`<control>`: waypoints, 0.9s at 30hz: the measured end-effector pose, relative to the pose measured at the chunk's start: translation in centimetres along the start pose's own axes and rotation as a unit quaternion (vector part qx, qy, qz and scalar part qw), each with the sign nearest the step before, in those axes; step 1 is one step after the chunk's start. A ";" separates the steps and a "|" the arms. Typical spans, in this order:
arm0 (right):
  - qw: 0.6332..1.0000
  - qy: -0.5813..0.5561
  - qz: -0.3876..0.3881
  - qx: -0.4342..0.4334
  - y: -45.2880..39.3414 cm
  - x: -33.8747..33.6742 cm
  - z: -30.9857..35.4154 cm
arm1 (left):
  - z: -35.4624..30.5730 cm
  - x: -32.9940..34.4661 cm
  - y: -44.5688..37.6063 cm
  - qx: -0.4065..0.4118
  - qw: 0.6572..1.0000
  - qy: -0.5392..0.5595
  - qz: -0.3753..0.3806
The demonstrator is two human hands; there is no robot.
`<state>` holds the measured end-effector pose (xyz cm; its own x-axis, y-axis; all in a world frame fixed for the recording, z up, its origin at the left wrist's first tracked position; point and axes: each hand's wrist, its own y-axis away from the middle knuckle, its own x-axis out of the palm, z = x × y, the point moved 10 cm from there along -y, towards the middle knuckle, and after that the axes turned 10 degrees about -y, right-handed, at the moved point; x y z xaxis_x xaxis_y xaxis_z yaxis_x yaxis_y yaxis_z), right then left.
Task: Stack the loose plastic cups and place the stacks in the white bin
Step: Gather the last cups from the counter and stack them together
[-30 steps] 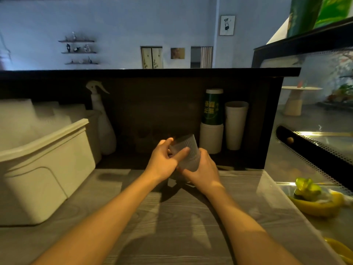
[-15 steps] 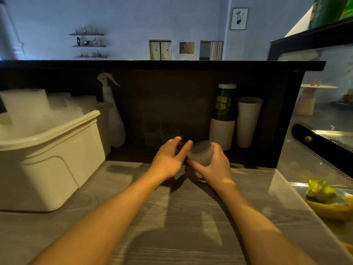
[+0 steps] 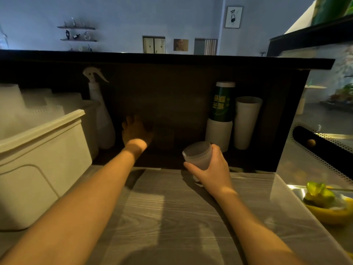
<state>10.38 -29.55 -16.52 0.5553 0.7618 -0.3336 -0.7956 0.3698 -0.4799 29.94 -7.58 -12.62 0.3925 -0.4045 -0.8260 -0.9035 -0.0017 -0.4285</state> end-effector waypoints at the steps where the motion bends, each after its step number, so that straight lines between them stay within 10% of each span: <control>1: 1.000 0.001 -0.002 -0.002 -0.1 0.0 0.0 | -0.1 0.3 -0.3 -0.003 1.000 0.005 0.005; 19: 1.000 0.018 0.018 0.007 -0.3 0.6 -0.5 | -0.9 -3.9 3.5 -0.001 0.970 0.213 -0.115; 27: 0.999 0.029 0.027 0.009 -0.1 0.8 -0.1 | -1.3 -5.7 7.6 0.015 0.963 0.265 -0.051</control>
<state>10.95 -29.05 -16.80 0.5235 0.7488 -0.4064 -0.8291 0.3380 -0.4453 20.60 -6.47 -10.64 0.3301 -0.8129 -0.4798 -0.8561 -0.0437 -0.5149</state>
